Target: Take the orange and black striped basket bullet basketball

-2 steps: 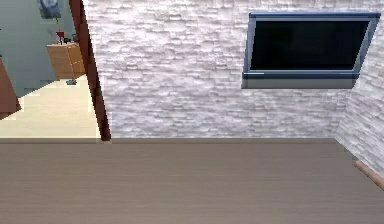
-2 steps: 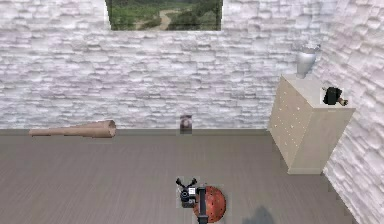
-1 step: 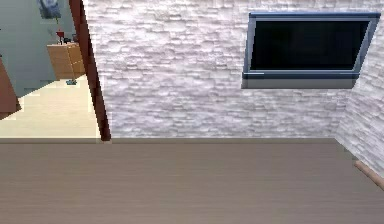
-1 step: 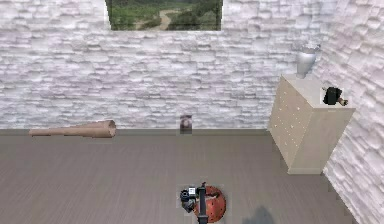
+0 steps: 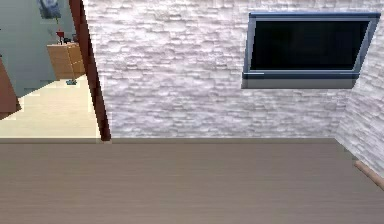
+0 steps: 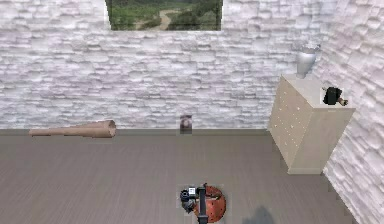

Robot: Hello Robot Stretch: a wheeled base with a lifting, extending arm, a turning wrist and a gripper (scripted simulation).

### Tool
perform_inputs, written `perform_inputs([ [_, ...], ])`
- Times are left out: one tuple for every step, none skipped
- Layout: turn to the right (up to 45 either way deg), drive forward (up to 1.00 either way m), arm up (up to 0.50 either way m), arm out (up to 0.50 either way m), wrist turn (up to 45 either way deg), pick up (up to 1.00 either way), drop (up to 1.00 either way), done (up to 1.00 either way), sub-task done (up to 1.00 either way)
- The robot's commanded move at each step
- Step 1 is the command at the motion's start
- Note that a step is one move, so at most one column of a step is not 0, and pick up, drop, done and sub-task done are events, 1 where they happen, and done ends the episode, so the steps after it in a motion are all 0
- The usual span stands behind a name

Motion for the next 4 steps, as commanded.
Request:
perform_inputs([
  [0.0,0.00,-0.30,0.00,0.0,0.00,0.00,0.00,0.00],
  [0.0,0.00,0.00,0.00,0.0,1.00,0.00,0.00,0.00],
  [0.0,0.00,0.10,0.00,0.0,0.00,0.00,0.00,0.00],
  [0.0,0.00,0.00,0.00,0.0,0.00,0.00,1.00,0.00],
])
